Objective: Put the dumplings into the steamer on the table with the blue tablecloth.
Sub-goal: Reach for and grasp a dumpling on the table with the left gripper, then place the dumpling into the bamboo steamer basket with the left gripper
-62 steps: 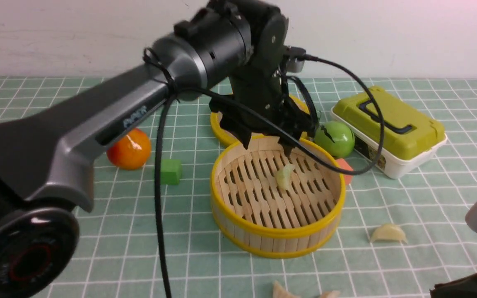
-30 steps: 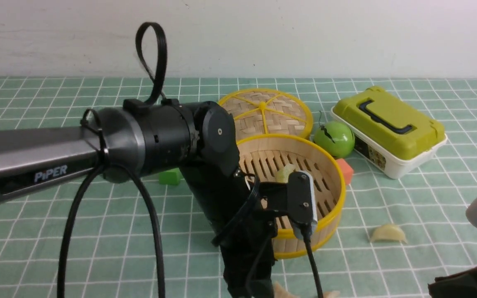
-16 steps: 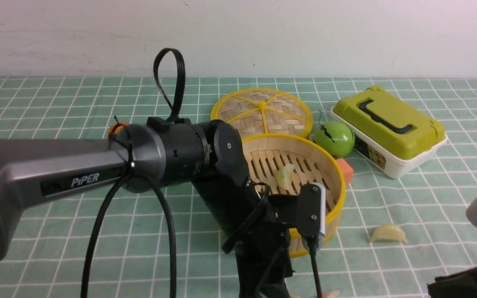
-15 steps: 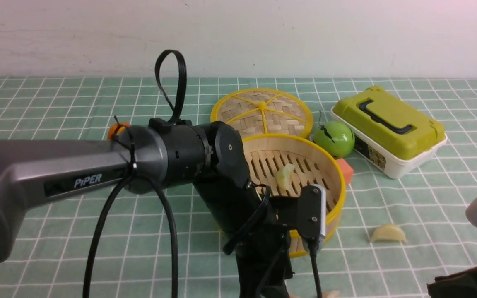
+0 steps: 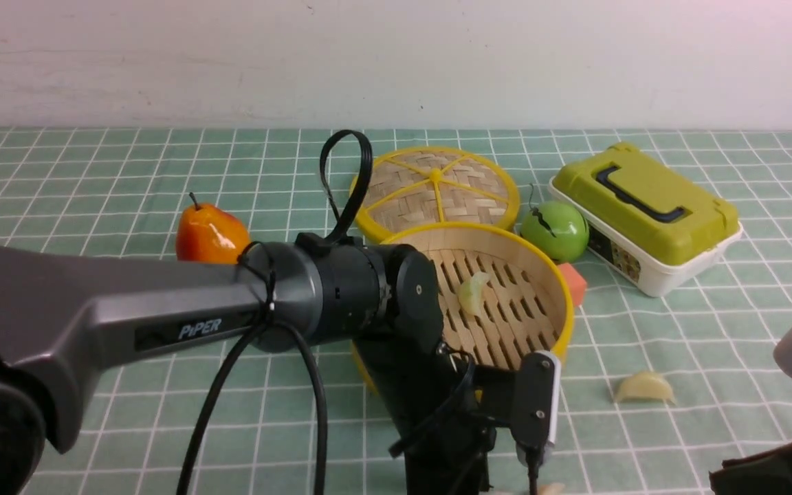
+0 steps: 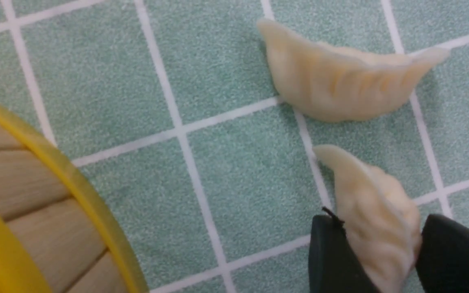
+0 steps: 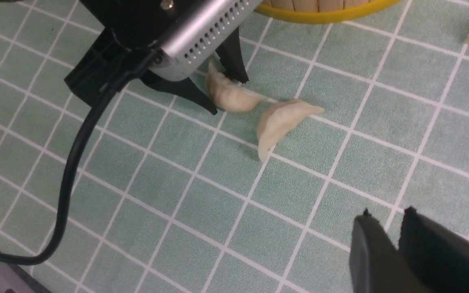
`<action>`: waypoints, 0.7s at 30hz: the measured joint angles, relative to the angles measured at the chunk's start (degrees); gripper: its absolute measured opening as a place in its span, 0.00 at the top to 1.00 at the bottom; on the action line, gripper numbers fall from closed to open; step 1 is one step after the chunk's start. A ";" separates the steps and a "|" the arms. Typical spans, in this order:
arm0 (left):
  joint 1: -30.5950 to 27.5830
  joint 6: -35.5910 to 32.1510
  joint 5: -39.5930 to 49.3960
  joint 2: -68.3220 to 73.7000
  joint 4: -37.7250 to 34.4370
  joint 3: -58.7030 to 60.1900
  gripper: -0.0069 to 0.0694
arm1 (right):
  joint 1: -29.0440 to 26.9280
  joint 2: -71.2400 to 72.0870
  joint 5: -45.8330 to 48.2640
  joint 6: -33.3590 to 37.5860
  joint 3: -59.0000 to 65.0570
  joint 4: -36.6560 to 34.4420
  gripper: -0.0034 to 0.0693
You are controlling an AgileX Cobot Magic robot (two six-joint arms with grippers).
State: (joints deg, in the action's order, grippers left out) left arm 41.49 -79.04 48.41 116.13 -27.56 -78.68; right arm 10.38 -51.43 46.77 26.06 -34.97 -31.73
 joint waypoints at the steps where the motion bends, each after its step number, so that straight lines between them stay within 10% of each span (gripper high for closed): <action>1: -0.01 0.81 0.15 0.00 -0.05 0.00 0.61 | 0.00 0.00 0.00 0.00 0.00 0.00 0.80; 21: -7.52 79.04 5.98 -3.12 17.09 -27.34 0.68 | 0.00 0.00 0.00 0.00 0.00 -0.60 0.79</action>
State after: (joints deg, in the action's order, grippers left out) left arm 33.97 0.00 54.39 113.01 -10.46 -106.02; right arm 10.38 -51.43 46.77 26.06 -34.97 -32.33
